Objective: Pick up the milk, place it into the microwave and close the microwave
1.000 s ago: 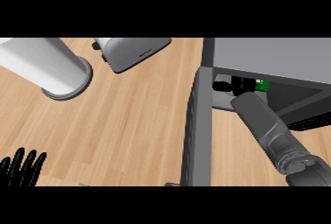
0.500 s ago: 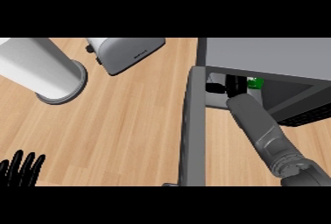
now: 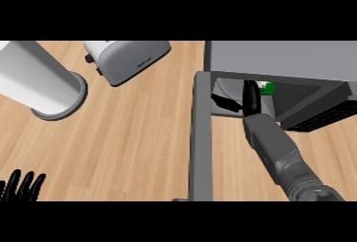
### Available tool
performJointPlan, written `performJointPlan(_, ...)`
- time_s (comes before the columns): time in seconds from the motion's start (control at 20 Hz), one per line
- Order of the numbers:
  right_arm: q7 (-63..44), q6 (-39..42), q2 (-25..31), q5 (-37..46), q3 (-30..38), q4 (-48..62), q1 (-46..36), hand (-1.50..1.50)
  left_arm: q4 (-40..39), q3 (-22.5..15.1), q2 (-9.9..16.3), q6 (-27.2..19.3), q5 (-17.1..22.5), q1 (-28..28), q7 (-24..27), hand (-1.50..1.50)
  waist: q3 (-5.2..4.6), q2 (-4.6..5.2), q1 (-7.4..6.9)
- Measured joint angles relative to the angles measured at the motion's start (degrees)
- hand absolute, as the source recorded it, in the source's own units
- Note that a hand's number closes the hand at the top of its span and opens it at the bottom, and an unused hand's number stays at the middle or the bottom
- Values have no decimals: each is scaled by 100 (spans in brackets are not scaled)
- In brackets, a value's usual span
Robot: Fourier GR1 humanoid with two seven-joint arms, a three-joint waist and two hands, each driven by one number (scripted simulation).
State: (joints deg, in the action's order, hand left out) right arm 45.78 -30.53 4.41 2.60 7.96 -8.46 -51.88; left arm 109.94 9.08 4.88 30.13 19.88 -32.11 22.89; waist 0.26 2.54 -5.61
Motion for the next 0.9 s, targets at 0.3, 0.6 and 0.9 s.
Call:
performJointPlan(0.3, 607, 706, -143, -243, 245, -42, 446, -150, 117, 90, 4, 19, 107, -170, -66, -150, -8, -109, 165)
performJointPlan(0.6, 1134, 1037, -290, -338, 356, -109, 989, -150, 322, -28, -160, 26, -32, -468, -113, -150, -12, -171, 311)
performJointPlan(0.9, 1319, 1727, -301, -343, 262, -289, 1466, -150, 274, -151, -244, 110, -318, -511, -96, -150, -18, -225, 448)
